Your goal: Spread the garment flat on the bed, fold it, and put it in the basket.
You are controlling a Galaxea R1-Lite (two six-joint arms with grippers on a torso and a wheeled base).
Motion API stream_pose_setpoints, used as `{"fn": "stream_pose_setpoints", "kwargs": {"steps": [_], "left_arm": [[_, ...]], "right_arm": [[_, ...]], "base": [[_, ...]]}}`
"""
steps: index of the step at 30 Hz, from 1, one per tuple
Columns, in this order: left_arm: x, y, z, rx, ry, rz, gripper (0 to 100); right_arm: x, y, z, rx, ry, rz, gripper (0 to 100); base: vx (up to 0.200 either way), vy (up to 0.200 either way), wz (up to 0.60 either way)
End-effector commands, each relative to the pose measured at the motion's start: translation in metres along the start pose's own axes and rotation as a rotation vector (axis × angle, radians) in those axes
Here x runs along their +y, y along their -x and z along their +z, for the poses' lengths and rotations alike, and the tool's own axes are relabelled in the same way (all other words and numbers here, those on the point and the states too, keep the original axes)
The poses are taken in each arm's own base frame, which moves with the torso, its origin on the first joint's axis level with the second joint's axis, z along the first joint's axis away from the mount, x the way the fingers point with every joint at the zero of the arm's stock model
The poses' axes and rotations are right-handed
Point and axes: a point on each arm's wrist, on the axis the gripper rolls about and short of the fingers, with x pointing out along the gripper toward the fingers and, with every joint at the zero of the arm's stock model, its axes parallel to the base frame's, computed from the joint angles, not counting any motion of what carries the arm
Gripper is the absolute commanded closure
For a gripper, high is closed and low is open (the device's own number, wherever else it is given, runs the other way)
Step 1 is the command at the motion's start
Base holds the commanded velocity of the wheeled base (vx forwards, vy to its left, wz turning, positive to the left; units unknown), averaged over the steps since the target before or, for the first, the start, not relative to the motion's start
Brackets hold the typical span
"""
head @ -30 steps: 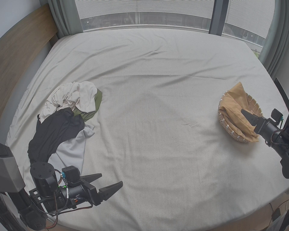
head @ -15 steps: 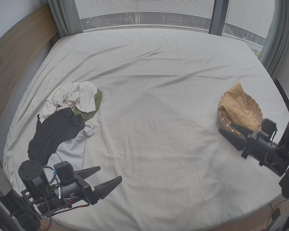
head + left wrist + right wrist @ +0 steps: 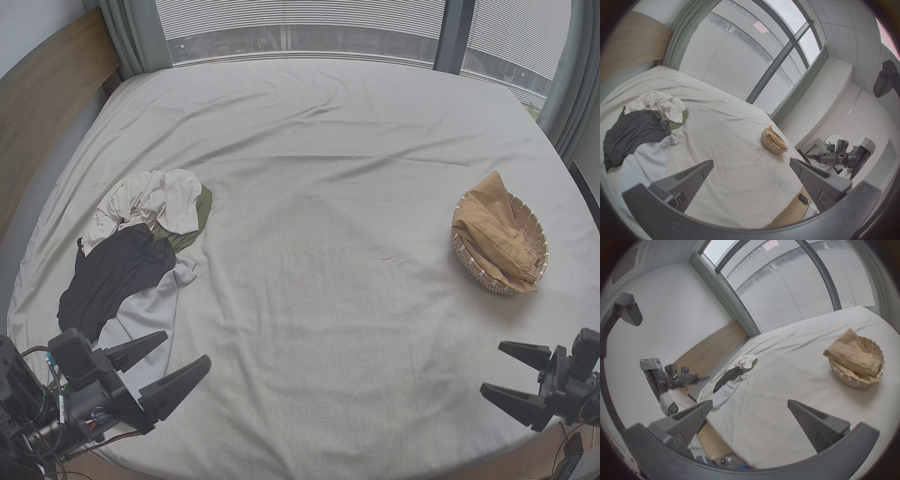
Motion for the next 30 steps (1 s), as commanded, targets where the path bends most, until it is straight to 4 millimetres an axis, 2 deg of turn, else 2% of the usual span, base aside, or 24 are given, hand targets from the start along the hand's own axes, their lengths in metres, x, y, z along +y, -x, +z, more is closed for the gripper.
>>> {"fn": "stream_pose_setpoints", "kwargs": {"steps": [1,7,12,15,16,20,25,26,28,30], "left_arm": [[-0.002,0.078,-0.001,-0.09,-0.023,0.018,0],[-0.003,0.113,-0.017,-0.131,-0.063,0.03,0],[-0.002,0.129,-0.034,-0.139,-0.059,0.118,0],[-0.001,0.135,-0.044,-0.131,-0.05,0.167,0],[-0.001,0.139,-0.052,-0.131,-0.047,0.204,0],[-0.003,0.146,-0.065,-0.143,-0.084,0.234,0],[-0.002,0.146,-0.067,-0.133,-0.093,0.274,0],[-0.002,0.145,-0.066,-0.155,-0.096,0.338,0],[-0.003,0.146,-0.067,-0.171,-0.119,0.368,0],[-0.004,0.147,-0.069,-0.203,-0.145,0.403,0]], "right_arm": [[0.015,0.063,-0.016,-0.099,0.05,-0.014,0],[0.017,0.079,-0.027,-0.142,0.055,-0.075,0],[0.021,0.088,-0.032,-0.24,0.079,-0.186,0],[0.023,0.093,-0.039,-0.26,0.081,-0.251,0],[0.025,0.096,-0.048,-0.265,0.082,-0.297,0],[0.021,0.095,-0.071,-0.202,0.122,-0.339,0],[0.019,0.095,-0.073,-0.183,0.159,-0.431,0],[0.015,0.097,-0.073,-0.18,0.193,-0.639,0],[0.012,0.098,-0.076,-0.156,0.182,-0.738,0],[0.015,0.1,-0.08,-0.184,0.181,-0.746,0]], "base": [[0.0,0.0,0.0],[0.0,0.0,0.0],[0.0,0.0,0.0],[0.0,0.0,0.0],[0.0,0.0,0.0],[0.0,0.0,0.0],[0.0,0.0,0.0],[0.0,0.0,0.0],[0.0,0.0,0.0],[0.0,0.0,0.0]]}}
